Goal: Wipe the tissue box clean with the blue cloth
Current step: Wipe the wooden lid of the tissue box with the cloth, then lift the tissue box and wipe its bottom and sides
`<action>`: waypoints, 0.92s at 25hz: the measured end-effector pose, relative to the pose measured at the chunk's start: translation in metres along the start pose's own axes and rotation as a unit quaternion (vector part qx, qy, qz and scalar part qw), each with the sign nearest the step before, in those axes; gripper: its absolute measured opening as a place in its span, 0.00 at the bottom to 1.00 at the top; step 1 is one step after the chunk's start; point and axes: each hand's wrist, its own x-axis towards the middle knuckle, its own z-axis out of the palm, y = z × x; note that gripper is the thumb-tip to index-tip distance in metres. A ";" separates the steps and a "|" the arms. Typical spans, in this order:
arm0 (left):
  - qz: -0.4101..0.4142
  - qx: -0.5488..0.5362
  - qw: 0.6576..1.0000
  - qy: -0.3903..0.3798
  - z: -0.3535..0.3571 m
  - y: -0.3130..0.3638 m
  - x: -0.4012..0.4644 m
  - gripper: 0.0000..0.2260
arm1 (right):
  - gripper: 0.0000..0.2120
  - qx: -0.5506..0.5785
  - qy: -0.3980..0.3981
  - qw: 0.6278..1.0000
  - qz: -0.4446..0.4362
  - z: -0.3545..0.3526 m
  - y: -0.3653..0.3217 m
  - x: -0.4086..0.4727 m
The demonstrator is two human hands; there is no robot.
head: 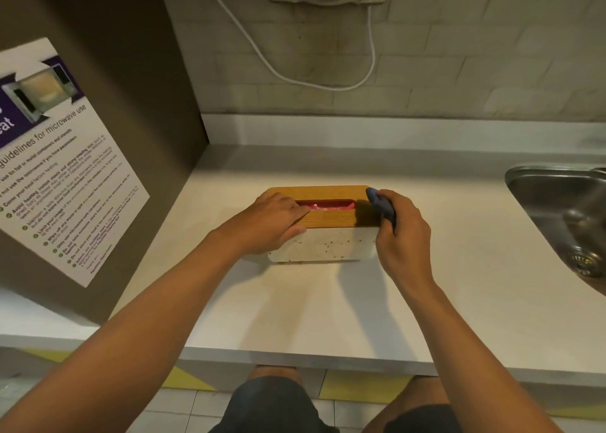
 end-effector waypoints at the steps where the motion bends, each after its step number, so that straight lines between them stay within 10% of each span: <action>1: -0.001 -0.019 1.000 -0.003 -0.002 -0.002 0.002 0.23 | 0.17 -0.024 -0.021 0.999 -0.039 0.003 0.000 0.006; 6: -0.016 -0.076 0.997 -0.015 -0.010 -0.010 0.008 0.21 | 0.17 -0.248 -0.167 0.938 -0.175 0.019 -0.012 0.031; 10: -0.011 -0.102 0.995 -0.020 -0.016 -0.014 0.012 0.18 | 0.36 -0.348 -0.227 0.888 -0.198 0.014 -0.009 0.019; 15: -0.006 -0.152 0.988 -0.017 -0.015 -0.020 0.015 0.15 | 0.47 -0.450 -0.168 0.857 -0.188 0.039 -0.002 0.001; 23: -0.031 -0.156 0.987 -0.004 -0.016 -0.019 0.013 0.16 | 0.36 -0.464 -0.140 0.844 -0.231 0.048 0.000 0.013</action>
